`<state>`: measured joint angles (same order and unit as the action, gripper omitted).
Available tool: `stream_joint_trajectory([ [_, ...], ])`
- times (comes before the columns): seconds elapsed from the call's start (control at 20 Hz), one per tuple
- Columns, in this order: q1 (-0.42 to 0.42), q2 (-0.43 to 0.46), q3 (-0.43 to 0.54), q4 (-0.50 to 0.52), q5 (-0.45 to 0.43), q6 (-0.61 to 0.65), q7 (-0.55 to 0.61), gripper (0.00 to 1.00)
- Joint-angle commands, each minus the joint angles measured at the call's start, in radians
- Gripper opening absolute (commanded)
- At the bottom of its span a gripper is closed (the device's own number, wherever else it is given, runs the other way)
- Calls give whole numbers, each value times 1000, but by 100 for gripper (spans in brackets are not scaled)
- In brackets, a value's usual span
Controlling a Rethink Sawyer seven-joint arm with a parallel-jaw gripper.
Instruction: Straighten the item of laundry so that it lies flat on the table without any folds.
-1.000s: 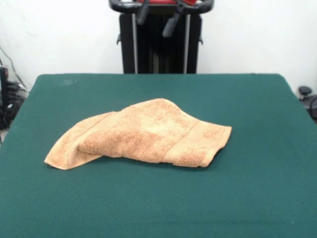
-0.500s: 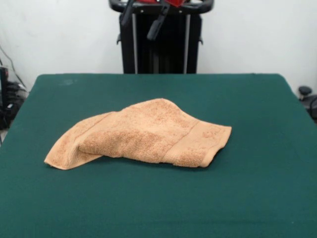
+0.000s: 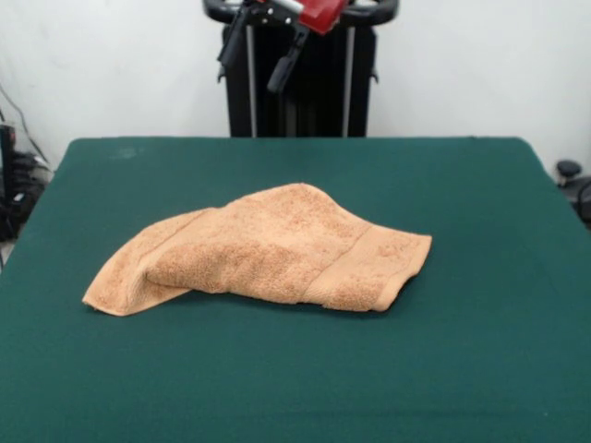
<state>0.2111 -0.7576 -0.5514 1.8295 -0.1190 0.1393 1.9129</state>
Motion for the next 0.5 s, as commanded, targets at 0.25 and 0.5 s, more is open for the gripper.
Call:
stream_joint_trajectory([
  [0.25, 4, 42, 68, 66, 21, 5, 172, 100],
  [0.5, 48, 101, -9, 39, -32, -41, 146, 100],
])
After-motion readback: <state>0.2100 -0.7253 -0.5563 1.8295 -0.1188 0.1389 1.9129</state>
